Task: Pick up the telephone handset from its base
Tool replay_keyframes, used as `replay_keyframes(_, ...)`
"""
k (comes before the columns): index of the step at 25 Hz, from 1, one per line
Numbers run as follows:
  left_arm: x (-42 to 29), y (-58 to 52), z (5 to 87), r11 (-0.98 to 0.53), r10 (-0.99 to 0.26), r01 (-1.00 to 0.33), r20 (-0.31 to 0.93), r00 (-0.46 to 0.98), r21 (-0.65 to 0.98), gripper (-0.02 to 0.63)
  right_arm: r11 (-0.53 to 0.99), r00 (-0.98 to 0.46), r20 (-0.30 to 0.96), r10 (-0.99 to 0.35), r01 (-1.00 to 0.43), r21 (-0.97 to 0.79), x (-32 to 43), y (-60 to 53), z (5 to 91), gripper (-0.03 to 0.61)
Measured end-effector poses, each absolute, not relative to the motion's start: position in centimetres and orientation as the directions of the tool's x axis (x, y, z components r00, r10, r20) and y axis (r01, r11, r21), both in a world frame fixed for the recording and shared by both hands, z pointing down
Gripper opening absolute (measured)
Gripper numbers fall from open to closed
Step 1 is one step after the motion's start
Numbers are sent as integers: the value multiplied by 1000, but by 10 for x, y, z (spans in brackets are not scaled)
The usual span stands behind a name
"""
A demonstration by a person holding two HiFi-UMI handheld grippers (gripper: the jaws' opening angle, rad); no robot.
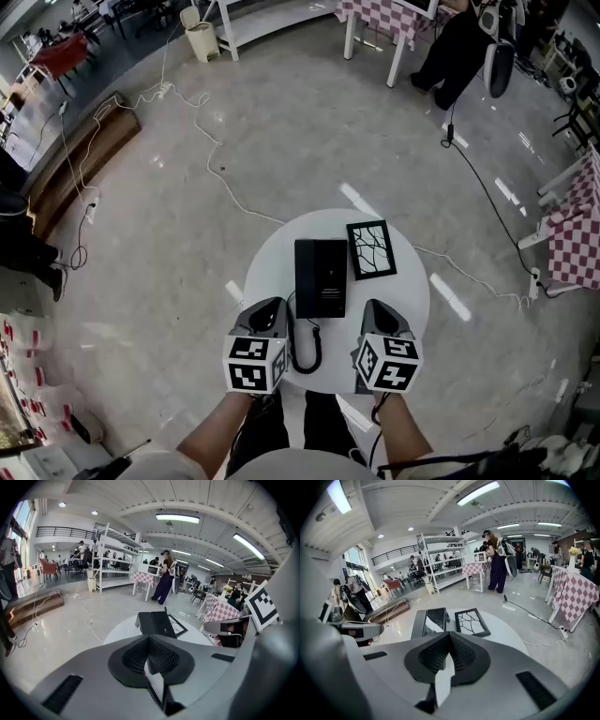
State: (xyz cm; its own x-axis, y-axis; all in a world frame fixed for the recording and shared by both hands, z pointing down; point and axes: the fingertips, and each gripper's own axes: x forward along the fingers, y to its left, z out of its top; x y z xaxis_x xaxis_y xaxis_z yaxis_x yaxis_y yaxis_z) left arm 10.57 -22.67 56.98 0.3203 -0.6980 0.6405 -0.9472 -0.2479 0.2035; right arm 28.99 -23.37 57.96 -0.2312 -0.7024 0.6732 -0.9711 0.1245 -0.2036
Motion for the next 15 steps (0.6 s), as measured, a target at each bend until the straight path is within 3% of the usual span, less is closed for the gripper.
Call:
replay_keyframes(12, 121, -232, 601, -252, -636, -929, 678, 370, 270, 21, 155, -264, 692, -671, -964, -217, 283, -238, 601, 23)
replay_keyframes(15, 124, -235, 607, -248, -614, -922, 688, 387, 297, 66, 154, -266, 697, -666, -963, -221, 282, -238, 605, 22)
